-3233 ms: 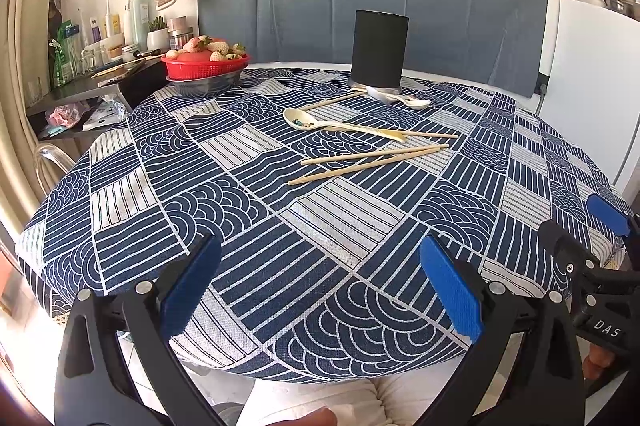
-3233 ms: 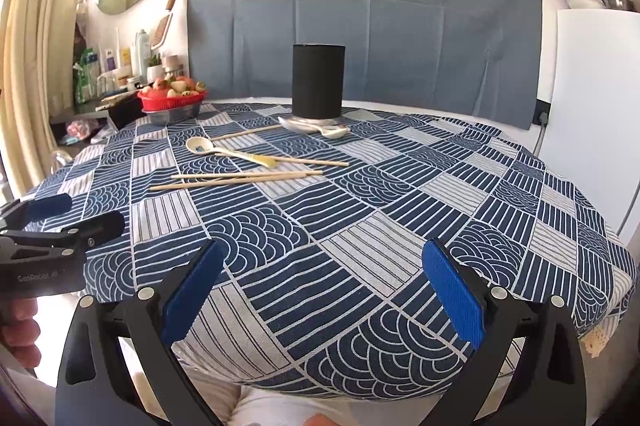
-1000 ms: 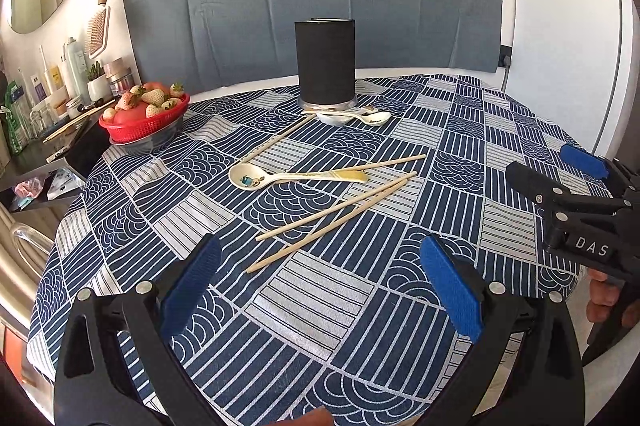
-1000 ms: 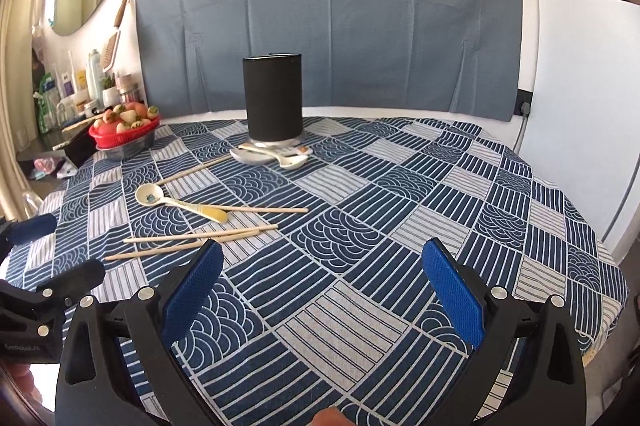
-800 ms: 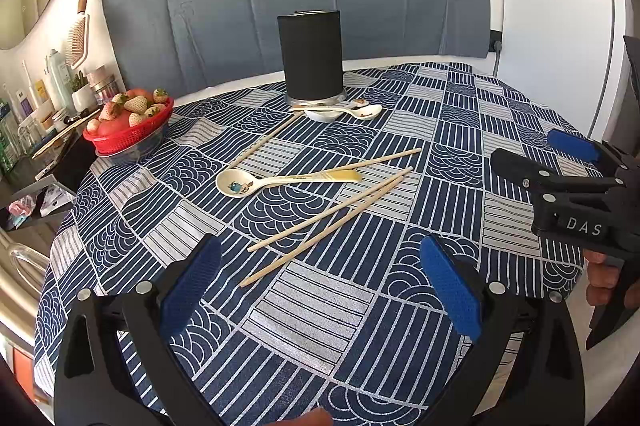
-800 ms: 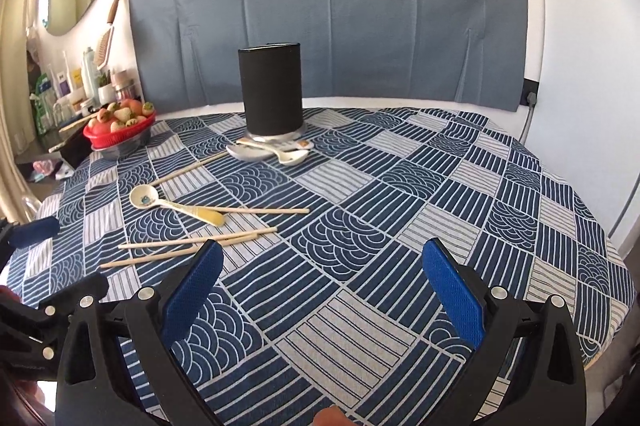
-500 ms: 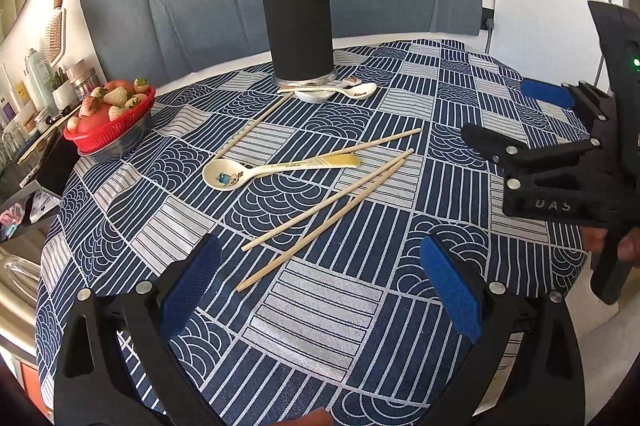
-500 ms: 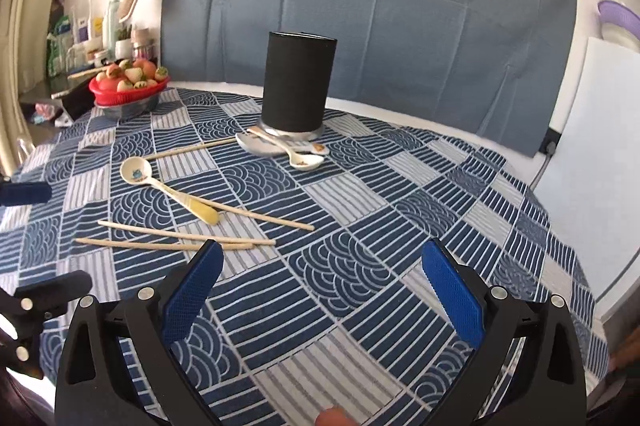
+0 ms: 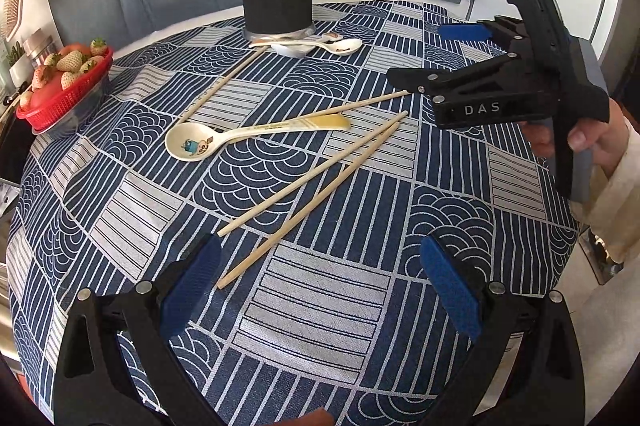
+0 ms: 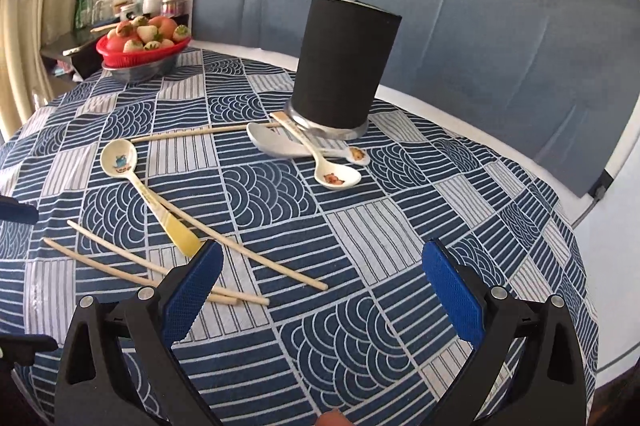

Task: Organize utensils
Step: 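Move the left gripper toward the wooden chopsticks and lower it, then close the left gripper on one wooden chopstick and lift it upright, then carry the chopstick with the left gripper over the black holder and lower it in, then open the left gripper and lift it away from the holder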

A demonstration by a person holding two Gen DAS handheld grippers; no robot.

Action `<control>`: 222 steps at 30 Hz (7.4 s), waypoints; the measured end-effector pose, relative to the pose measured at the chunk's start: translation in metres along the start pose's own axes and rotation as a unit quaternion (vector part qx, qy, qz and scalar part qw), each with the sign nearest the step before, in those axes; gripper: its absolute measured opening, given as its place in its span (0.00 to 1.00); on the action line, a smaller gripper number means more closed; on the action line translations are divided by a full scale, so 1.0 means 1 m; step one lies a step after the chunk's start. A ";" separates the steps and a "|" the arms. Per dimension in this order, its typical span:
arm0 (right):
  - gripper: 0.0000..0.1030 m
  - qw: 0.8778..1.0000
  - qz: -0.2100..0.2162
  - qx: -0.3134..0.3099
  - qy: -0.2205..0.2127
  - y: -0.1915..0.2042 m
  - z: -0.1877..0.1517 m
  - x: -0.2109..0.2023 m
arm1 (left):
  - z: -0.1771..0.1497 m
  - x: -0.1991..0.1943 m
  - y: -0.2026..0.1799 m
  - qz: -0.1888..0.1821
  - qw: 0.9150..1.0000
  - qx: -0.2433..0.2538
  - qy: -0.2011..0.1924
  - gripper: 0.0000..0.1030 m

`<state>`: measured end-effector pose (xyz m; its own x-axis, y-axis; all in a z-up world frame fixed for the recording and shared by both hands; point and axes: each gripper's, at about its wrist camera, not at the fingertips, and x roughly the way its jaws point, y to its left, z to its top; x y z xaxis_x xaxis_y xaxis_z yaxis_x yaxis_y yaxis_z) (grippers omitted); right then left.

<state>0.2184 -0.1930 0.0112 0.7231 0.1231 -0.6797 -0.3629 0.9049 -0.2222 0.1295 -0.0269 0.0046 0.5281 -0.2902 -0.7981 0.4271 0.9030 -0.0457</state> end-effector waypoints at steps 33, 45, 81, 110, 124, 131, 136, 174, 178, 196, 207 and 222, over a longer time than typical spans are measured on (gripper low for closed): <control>0.94 0.985 0.157 -0.004 0.068 -0.013 0.011 0.075 | 0.011 0.035 0.001 -0.023 0.992 0.088 0.084 0.96; 0.88 0.984 0.156 -0.012 0.091 -0.010 0.014 0.076 | 0.015 0.031 -0.001 -0.023 0.992 0.088 0.086 0.81; 0.05 0.927 0.347 0.126 0.071 -0.082 -0.034 0.005 | -0.004 -0.030 0.055 -0.086 0.982 -0.084 0.147 0.04; 0.05 0.923 0.357 0.123 -0.077 -0.092 0.030 -0.051 | 0.070 -0.108 0.109 -0.015 0.994 -0.086 -0.072 0.04; 0.05 0.916 0.345 0.163 -0.124 -0.113 0.066 -0.048 | 0.131 -0.087 0.126 -0.078 0.979 -0.088 -0.165 0.04; 0.05 0.911 0.331 0.192 -0.155 -0.136 0.093 -0.040 | 0.167 -0.073 0.131 -0.117 0.965 -0.089 -0.216 0.04; 0.05 0.905 0.330 0.198 -0.181 -0.148 0.117 -0.030 | 0.198 -0.057 0.134 -0.126 0.958 -0.081 -0.246 0.04; 0.05 0.896 0.293 0.202 -0.265 -0.150 0.193 0.112 | 0.305 0.070 0.150 -0.185 0.919 -0.098 -0.335 0.05; 0.05 0.900 0.287 0.198 -0.261 -0.144 0.195 0.116 | 0.302 0.073 0.148 -0.183 0.919 -0.096 -0.336 0.05; 0.05 0.927 0.236 0.172 -0.234 -0.140 0.183 0.081 | 0.279 0.054 0.156 -0.137 0.933 -0.078 -0.323 0.05; 0.05 0.951 0.188 0.128 -0.208 -0.120 0.187 0.070 | 0.295 0.052 0.139 -0.104 0.959 -0.037 -0.260 0.05; 0.82 0.972 0.091 0.084 -0.201 -0.110 0.166 0.055 | 0.278 0.040 0.146 -0.027 0.966 -0.025 -0.255 0.75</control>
<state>0.3955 -0.2183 0.1141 0.8397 0.4059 -0.3606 -0.4293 0.9030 0.0168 0.4170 0.0050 0.1325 0.8046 -0.4440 -0.3944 0.4347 0.8928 -0.1184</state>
